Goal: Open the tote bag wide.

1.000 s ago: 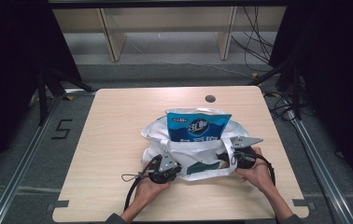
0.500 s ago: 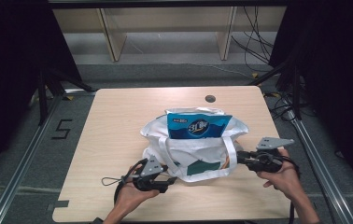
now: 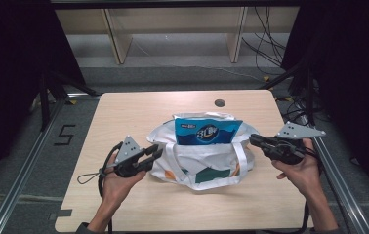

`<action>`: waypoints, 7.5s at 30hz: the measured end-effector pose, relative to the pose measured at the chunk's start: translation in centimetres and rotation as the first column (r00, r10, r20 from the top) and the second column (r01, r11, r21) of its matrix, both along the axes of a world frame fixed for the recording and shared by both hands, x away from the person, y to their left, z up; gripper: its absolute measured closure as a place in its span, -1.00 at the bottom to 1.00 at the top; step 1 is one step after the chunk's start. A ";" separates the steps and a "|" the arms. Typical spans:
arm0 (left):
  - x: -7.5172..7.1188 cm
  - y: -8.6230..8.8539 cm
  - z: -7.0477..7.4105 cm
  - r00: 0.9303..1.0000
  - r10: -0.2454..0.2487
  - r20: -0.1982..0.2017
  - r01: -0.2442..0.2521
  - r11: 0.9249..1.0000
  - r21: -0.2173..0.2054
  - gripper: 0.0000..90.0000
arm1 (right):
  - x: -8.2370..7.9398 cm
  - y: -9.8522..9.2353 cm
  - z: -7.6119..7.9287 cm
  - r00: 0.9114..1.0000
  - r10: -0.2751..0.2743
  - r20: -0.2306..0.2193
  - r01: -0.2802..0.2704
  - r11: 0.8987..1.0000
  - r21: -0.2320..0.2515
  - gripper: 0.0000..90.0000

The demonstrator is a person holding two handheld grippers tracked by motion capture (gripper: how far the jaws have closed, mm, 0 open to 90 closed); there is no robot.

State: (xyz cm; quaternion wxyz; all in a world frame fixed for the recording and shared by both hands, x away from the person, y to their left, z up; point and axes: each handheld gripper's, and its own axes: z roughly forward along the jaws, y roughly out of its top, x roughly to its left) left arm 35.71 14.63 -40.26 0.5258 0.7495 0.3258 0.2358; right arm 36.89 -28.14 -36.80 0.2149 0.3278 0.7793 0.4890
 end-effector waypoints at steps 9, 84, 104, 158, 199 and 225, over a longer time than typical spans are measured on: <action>3.3 -2.0 -1.4 0.995 -0.025 -0.092 0.025 1.000 0.001 0.93 | 2.1 2.3 -1.7 0.998 0.026 -0.058 -0.028 0.999 -0.027 0.97; 5.7 -0.8 -2.9 0.993 0.028 -0.113 -0.019 0.996 0.082 0.85 | 3.0 1.0 -4.0 0.997 -0.061 -0.037 0.055 0.986 -0.155 0.98; 9.9 0.1 -10.6 0.958 0.093 -0.272 -0.054 0.987 0.148 0.98 | 8.3 1.3 -12.7 0.965 -0.132 -0.228 0.062 0.955 -0.290 1.00; 6.6 -3.7 -11.3 0.970 0.033 -0.240 0.030 0.967 0.252 0.99 | 5.8 5.2 -13.1 0.972 -0.025 -0.232 -0.043 0.959 -0.281 1.00; 6.6 -1.0 -6.6 0.978 0.020 -0.207 -0.001 0.996 0.092 0.51 | 6.7 3.4 -9.7 0.983 -0.055 -0.177 0.030 0.990 -0.137 0.77; -1.2 -0.3 -5.4 0.977 -0.049 -0.208 0.050 0.999 -0.001 -0.23 | 1.1 2.2 -8.0 0.988 -0.067 -0.139 0.054 0.994 -0.094 -0.07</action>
